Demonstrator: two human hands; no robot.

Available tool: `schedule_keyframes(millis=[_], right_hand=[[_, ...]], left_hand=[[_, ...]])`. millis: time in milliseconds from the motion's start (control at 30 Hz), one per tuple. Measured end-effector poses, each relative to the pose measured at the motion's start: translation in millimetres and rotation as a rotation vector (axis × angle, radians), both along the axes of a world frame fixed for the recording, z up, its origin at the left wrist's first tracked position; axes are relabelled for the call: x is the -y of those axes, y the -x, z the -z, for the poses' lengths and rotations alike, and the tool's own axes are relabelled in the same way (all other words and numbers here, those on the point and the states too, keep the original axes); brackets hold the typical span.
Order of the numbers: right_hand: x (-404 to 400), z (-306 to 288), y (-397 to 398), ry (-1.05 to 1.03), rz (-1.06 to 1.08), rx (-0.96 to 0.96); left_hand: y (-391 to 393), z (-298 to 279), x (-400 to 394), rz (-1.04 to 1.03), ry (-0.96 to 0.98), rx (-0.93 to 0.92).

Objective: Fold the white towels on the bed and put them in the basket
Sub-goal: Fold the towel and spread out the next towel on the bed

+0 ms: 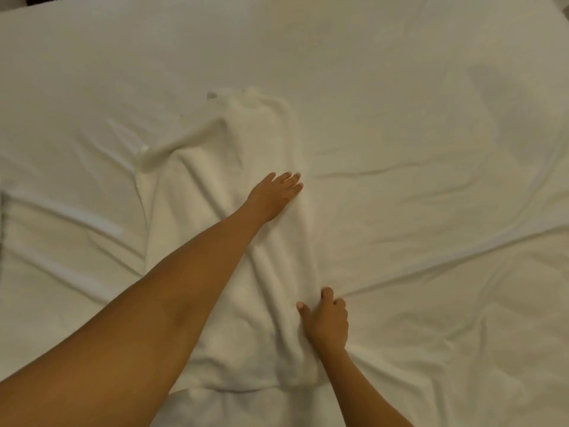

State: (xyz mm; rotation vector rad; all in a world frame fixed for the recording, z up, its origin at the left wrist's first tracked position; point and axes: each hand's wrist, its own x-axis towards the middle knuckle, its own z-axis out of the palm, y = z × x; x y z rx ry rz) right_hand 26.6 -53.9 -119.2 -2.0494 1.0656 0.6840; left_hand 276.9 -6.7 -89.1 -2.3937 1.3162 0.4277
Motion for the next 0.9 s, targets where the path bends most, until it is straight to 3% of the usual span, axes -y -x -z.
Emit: schedule_keyframes(millis=[233, 433, 567, 633, 700, 900], right_hand=[[-4.1, 22.7, -16.6, 0.096, 0.035, -0.082], [-18.8, 20.4, -21.2, 0.185, 0.109, -0.082], [-30.1, 8.8, -22.1, 0.267, 0.165, 0.161], [-28.2, -0.6, -27.7, 0.139, 0.314, 0.305], [-18.4, -5.3, -36.4, -0.067, 0.473, 0.287], [24.5, -7.7, -34.0, -0.626, 0.490, 0.142]], left_hand=[[-54.0, 16.6, 39.1, 0.121, -0.201, 0.017], [-80.2, 22.7, 43.2, 0.122, -0.201, 0.069], [-94.4, 16.5, 51.9, 0.274, -0.142, 0.132], [-99.1, 11.8, 53.4, 0.307, -0.171, 0.141], [-102.2, 8.5, 52.7, 0.306, -0.202, 0.132], [-98.8, -17.5, 49.5, 0.292, -0.371, 0.204]])
